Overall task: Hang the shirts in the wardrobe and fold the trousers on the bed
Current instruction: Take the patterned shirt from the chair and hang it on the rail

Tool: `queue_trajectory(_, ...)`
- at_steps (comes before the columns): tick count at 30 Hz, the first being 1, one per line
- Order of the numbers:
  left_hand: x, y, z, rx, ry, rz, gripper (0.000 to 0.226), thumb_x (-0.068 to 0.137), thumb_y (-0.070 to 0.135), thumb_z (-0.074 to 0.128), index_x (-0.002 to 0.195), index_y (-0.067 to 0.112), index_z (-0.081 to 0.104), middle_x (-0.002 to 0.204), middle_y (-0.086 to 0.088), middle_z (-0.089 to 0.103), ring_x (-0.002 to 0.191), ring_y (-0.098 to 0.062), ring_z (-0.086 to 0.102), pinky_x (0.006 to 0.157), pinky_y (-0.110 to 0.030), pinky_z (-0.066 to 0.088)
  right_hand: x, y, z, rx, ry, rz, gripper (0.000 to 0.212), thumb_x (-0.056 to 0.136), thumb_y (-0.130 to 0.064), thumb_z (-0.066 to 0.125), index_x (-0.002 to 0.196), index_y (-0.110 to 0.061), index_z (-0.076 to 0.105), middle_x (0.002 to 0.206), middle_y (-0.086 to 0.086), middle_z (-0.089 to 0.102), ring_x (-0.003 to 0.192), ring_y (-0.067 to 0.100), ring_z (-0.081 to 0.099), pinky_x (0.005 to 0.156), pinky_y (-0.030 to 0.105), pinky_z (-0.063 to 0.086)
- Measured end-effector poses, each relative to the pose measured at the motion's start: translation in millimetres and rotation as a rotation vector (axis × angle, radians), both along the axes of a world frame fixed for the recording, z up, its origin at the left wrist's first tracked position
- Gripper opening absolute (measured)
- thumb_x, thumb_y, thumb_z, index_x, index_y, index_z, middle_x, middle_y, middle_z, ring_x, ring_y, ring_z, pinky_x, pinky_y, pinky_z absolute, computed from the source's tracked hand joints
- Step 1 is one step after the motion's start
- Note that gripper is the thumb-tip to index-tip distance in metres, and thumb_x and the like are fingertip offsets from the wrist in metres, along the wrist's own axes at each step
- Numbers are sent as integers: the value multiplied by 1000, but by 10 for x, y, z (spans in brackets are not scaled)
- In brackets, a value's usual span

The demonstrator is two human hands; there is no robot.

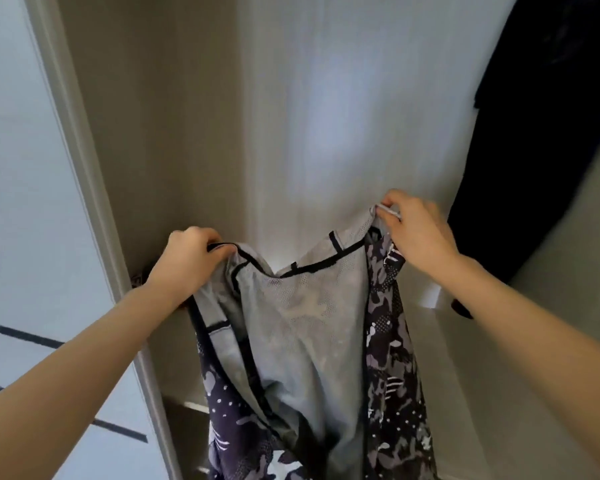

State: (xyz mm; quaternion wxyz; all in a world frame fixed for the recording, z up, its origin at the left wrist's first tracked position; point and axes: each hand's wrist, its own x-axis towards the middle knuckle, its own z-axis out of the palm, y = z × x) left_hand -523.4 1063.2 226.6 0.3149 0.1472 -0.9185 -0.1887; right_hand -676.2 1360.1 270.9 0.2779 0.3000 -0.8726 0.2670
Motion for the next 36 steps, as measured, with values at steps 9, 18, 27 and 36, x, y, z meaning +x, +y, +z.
queue_trajectory(9,-567,-422,624,-151,169,85,11,93,10,62,85,2,62,81,-14,58,73,-32,55,63,-35,41,-525,271,517,306,274,-386,15,94,-5,49,104,-13,41,83,17,61,62,32,52,48,33,32)
queue_trajectory(18,-854,-509,892,-38,-21,402,36,92,45,61,104,11,58,121,-14,45,110,-44,48,80,-49,48,-870,210,668,168,198,-457,11,100,-22,45,107,-13,49,103,14,55,82,38,60,57,34,36)
queue_trajectory(27,-1183,-559,986,916,73,-39,37,95,26,63,110,-8,63,106,-23,67,93,-35,65,86,-43,53,-1240,100,510,-186,-122,-257,41,92,-24,64,55,-21,46,81,13,49,72,25,50,52,27,29)
queue_trajectory(36,-1324,-239,1502,969,318,-282,11,86,-11,61,87,-1,65,78,-16,64,63,-22,61,48,-21,54,-1419,296,473,-17,-354,-350,26,67,-30,86,55,-27,63,93,2,67,101,27,55,83,33,47)
